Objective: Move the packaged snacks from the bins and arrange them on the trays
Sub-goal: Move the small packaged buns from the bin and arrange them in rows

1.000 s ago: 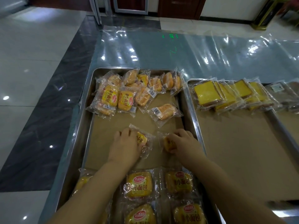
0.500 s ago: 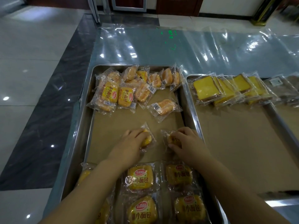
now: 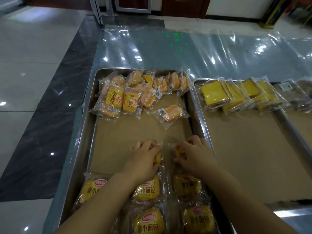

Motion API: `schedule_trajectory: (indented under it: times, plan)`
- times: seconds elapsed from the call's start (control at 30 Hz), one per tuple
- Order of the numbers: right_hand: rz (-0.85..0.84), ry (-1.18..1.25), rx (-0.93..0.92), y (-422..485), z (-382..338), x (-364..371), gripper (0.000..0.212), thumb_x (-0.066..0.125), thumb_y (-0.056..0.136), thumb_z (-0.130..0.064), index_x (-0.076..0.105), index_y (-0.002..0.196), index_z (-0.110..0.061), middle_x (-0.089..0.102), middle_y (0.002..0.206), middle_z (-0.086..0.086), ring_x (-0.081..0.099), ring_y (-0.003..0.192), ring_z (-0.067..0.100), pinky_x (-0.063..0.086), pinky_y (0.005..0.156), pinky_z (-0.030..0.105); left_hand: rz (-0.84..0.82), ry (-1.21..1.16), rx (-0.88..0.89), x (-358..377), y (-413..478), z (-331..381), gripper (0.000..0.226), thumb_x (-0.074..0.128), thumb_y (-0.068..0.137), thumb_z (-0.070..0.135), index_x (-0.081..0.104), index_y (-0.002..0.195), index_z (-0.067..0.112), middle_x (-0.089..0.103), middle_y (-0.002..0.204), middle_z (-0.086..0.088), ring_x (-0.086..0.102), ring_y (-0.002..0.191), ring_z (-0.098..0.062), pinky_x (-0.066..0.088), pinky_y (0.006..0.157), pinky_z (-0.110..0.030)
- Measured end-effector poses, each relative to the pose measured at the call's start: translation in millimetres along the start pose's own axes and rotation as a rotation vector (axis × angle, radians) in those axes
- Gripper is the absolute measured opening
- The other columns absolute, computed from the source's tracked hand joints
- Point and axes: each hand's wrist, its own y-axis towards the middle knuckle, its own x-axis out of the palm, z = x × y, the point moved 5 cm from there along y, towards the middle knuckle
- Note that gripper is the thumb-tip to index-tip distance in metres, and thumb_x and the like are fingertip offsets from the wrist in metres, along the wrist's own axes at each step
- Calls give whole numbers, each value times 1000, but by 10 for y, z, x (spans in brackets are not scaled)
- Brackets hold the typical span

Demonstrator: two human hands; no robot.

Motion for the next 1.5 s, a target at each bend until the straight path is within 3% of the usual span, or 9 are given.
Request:
schedule_trajectory:
  times: [0.2,0.3,0.47,0.67,0.87,1.07,1.23,1.33,1.5]
  plan:
    - [76,56,23,277,-41,-275,47,60,83,-50,51,125,-31,44,126,-4,38,118,20,33,80,27,97,-167,-3,-267,145,-137,60,51,81,60,37,136,40,33,122,16,24,112,-4,33,93,-27]
    - [153,38,2,465,-61,-407,48,65,82,-42,50,126,-29,47,125,0,40,118,24,36,86,29,267,-101,-26,-589,346,-296,45,50,90,44,43,133,32,40,126,9,27,114,-8,30,89,-25]
    - [165,-15,-32,828,-47,-453,53,63,83,-26,44,132,-28,42,133,3,34,123,26,38,93,36,414,99,-64,-1059,802,-561,54,53,91,18,35,141,16,34,145,-3,24,130,-27,28,107,-40]
    - [118,-119,-106,1094,-25,-348,57,56,82,-19,39,134,-33,35,142,1,33,126,27,37,93,36,240,259,-103,-1165,1284,-790,65,52,91,23,19,147,20,25,152,-5,15,138,-32,19,112,-46]
    - [165,-120,-94,1179,41,-296,42,54,88,-29,48,129,-34,45,125,3,42,112,25,36,80,31,230,366,-152,-1092,1251,-810,51,54,87,43,45,133,25,40,139,-3,25,125,-29,21,105,-44]
    - [109,253,-6,1230,44,-400,27,42,96,-30,49,122,-26,52,107,1,51,93,18,45,75,35,427,83,-189,-1229,888,-722,35,66,78,46,52,103,25,55,107,3,42,113,-23,35,97,-44]
    - [35,518,72,1227,60,-478,19,37,99,-27,45,117,-24,55,87,-6,55,78,13,45,62,30,480,-329,-313,-1156,452,-759,40,68,73,54,42,90,30,54,80,8,56,72,-9,49,61,-29]
    - [-113,667,97,1198,15,-449,18,38,99,-21,52,111,-25,55,87,-3,56,76,15,44,54,23,508,-484,-444,-1045,176,-866,51,66,66,64,40,94,30,56,80,8,57,71,-8,46,57,-29]
    - [-252,482,12,1115,-174,-304,24,42,99,-28,57,117,-23,58,88,-2,54,69,12,43,47,18,480,-431,-608,-844,-244,-1027,71,69,68,60,35,119,24,60,88,8,61,83,-16,49,67,-33]
